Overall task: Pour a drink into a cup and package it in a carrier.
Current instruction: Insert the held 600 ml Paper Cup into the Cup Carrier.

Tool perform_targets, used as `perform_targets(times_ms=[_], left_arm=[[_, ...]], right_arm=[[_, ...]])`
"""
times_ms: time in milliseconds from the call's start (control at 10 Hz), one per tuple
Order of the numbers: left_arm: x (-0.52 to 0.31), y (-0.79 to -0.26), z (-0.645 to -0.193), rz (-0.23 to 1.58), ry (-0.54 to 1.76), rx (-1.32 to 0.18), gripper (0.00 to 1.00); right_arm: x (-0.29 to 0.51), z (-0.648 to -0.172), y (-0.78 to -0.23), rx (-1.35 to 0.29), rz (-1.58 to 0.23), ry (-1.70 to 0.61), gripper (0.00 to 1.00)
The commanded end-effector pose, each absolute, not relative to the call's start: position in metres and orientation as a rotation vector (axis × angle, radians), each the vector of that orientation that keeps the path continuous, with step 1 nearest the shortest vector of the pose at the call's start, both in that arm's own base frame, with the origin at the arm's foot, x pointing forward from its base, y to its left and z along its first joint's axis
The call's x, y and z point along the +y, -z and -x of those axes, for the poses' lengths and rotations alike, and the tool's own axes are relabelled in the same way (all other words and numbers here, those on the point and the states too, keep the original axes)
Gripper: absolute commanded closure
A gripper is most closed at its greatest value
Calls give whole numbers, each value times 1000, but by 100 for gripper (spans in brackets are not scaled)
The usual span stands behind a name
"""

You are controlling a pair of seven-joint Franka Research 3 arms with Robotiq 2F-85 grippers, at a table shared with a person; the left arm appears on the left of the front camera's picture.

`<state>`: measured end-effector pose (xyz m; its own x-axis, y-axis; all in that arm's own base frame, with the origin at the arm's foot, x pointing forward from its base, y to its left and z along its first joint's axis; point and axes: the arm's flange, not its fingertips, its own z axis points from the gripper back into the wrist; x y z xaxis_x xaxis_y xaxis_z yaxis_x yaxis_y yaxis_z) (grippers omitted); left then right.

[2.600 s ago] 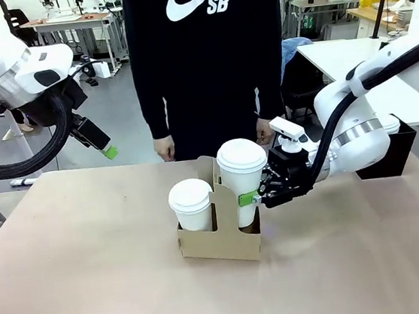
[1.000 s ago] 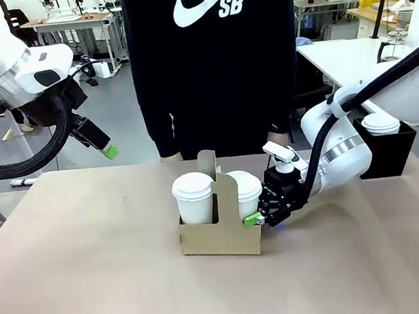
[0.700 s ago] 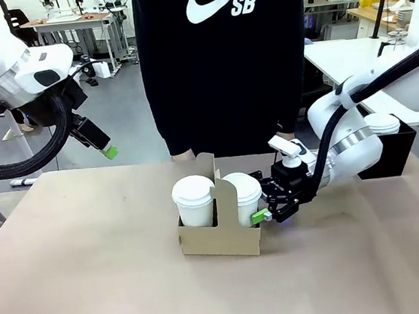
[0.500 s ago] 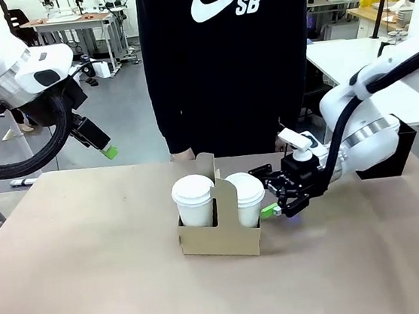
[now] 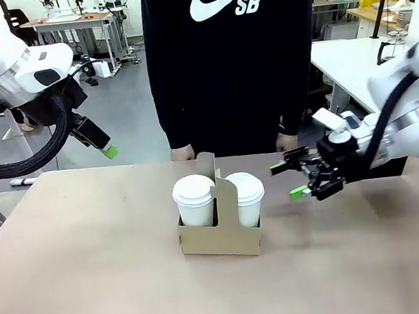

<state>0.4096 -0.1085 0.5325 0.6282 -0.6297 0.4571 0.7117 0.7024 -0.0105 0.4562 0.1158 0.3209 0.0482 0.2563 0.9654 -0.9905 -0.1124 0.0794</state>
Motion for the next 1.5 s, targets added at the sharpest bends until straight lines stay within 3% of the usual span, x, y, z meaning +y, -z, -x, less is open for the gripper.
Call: perform_targets(times_ms=[0,300,500,800,900,1400], left_arm=[[-107,-534,-410,179,778,-442,0],[-107,-534,-410,179,778,-442,0],[-107,-534,-410,179,778,-442,0],[-107,-534,-410,179,778,-442,0],[-107,-534,-410,179,778,-442,0],[-107,-534,-410,179,778,-442,0]], right_arm=[[81,-430,-351,-845,-911,-1080,0],[26,-387,-381,-846,-840,-845,0],[8,-369,-386,-813,-698,-749,0],[6,-375,-378,-767,-606,-701,0],[-8,-391,-387,-829,-663,-733,0],[-8,-391,-387,-829,-663,-733,0]])
